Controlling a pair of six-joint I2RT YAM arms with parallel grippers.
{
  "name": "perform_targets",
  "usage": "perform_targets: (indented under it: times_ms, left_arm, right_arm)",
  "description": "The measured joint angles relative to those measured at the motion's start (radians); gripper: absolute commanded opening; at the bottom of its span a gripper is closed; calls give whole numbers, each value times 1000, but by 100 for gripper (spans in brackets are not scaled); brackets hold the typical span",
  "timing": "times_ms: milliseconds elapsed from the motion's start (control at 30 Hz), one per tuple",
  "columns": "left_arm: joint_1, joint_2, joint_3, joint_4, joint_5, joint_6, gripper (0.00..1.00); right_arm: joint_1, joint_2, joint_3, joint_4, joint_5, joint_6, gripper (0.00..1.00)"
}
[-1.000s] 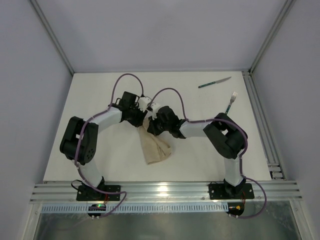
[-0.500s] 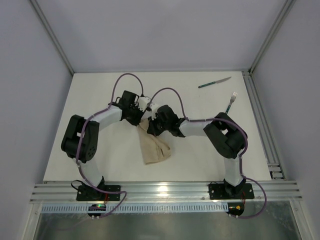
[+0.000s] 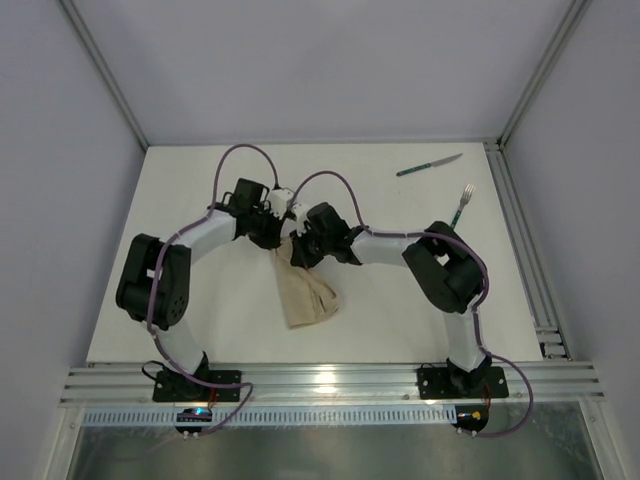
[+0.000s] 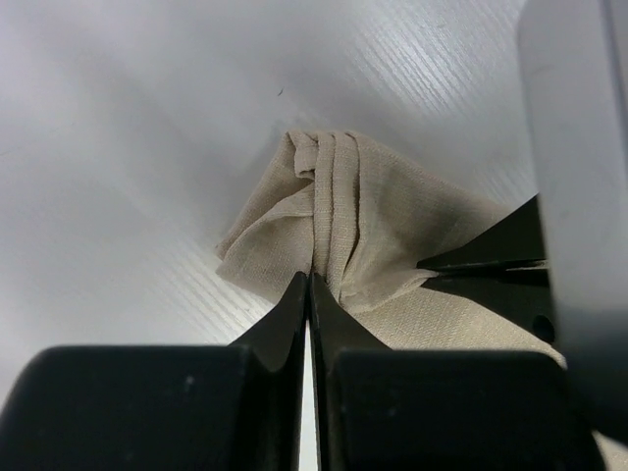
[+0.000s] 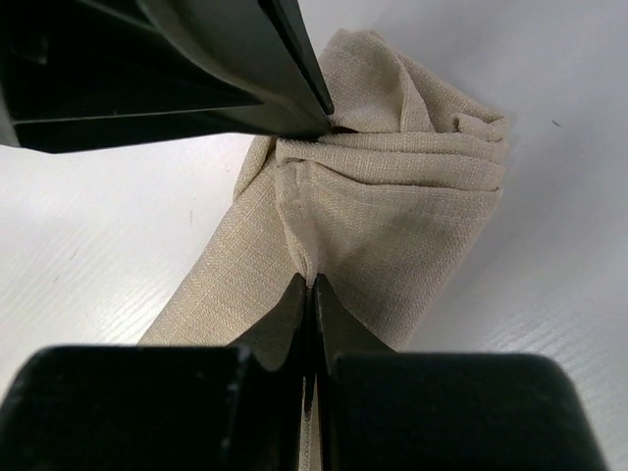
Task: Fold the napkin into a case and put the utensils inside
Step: Grasp the top corner of the smaller rectangle folded napkin from the folded napkin.
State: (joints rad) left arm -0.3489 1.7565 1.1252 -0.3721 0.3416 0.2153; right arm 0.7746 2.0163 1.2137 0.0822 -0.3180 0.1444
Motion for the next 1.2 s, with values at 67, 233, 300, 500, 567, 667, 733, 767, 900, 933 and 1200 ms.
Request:
perform_targets:
  times_ms: [67, 233, 300, 500, 567, 667, 733, 767, 900, 933, 1200]
  left_arm:
    - [7, -5, -5, 2, 5, -13, 0]
    - [7, -32, -18, 0, 32, -26, 0]
    - [-1, -35, -18, 0, 42, -37, 0]
    - [9, -35, -18, 0, 72, -60, 0]
    - [13, -35, -18, 0, 76, -66, 0]
    - [17, -28, -10, -4, 85, -69, 0]
    - [15, -12, 10, -14, 101, -57, 0]
    - [11, -2, 18, -18, 106, -50, 0]
    - [-1, 23, 33, -26, 119, -38, 0]
    - [-2, 26, 35, -31, 119, -32, 0]
    - [-2, 30, 43, -38, 103, -19, 0]
  right_arm:
    - [0, 9, 18, -11, -8, 2, 4]
    - [-5, 18, 23, -6, -18, 44, 4]
    - [-11, 18, 22, -7, -18, 63, 4]
    - [-13, 28, 29, -8, -10, 132, 4]
    - [-13, 39, 41, -9, -11, 155, 4]
    - [-15, 48, 53, -8, -10, 193, 4]
    - [-21, 53, 55, -6, -13, 227, 7]
    - [-24, 53, 55, -3, -15, 241, 7]
    - [-31, 54, 50, 10, -23, 288, 18]
    - [-33, 54, 46, 19, -28, 297, 23]
    - [-43, 16, -29, 104, -69, 286, 33]
